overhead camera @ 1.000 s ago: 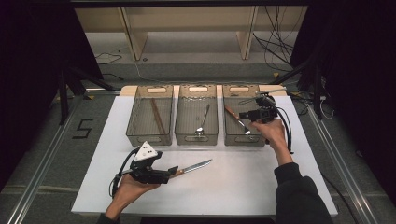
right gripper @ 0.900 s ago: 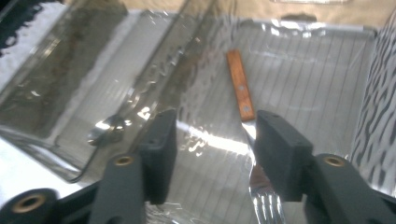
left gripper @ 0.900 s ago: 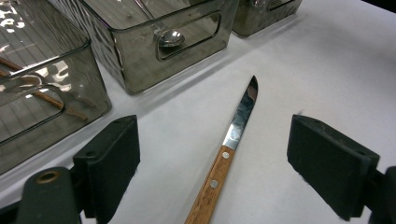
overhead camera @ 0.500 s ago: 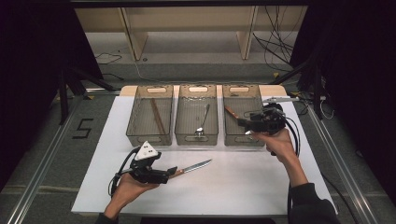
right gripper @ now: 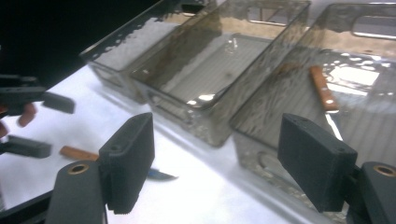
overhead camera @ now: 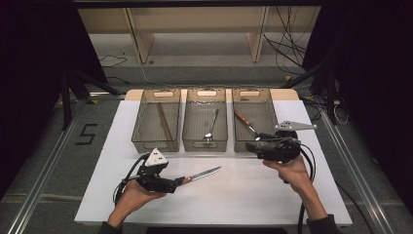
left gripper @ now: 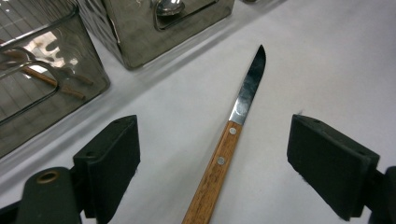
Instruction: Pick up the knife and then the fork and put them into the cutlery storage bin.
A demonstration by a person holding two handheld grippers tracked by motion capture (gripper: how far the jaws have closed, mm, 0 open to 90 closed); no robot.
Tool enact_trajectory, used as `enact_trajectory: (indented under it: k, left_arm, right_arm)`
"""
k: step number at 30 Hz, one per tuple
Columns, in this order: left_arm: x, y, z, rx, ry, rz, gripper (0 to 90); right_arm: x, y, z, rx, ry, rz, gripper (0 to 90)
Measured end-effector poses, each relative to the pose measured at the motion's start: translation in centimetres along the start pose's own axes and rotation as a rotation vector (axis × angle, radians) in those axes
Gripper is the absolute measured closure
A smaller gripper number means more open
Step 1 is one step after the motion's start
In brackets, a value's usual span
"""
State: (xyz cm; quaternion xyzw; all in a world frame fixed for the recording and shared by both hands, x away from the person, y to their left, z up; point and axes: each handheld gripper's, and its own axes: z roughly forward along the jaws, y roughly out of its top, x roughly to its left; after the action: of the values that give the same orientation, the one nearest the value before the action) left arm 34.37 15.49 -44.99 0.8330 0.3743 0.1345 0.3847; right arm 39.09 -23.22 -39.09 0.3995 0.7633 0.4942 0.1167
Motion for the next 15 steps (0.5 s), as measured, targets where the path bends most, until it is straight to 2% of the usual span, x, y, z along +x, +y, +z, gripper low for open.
enact_trajectory:
  k: [2, 4, 7, 15]
  left_arm:
    - [0.0, 0.0, 0.2, 0.023, 0.000, 0.002, 17.5]
    - [-0.1, 0.0, 0.4, 0.046, 0.005, 0.013, 17.6]
    - [-0.1, 0.0, 0.5, 0.069, 0.003, 0.021, 18.0]
    - [0.0, 0.2, 0.9, 0.124, -0.002, 0.041, 19.2]
  right_arm:
    - [0.4, -0.8, -0.1, -0.011, 0.016, 0.001, 27.8]
    - [0.9, -1.5, 0.0, 0.015, 0.028, -0.016, 26.1]
    - [1.4, -2.5, 0.0, 0.023, 0.041, -0.034, 25.6]
    - [1.9, -4.1, -0.2, 0.040, 0.050, -0.051, 25.1]
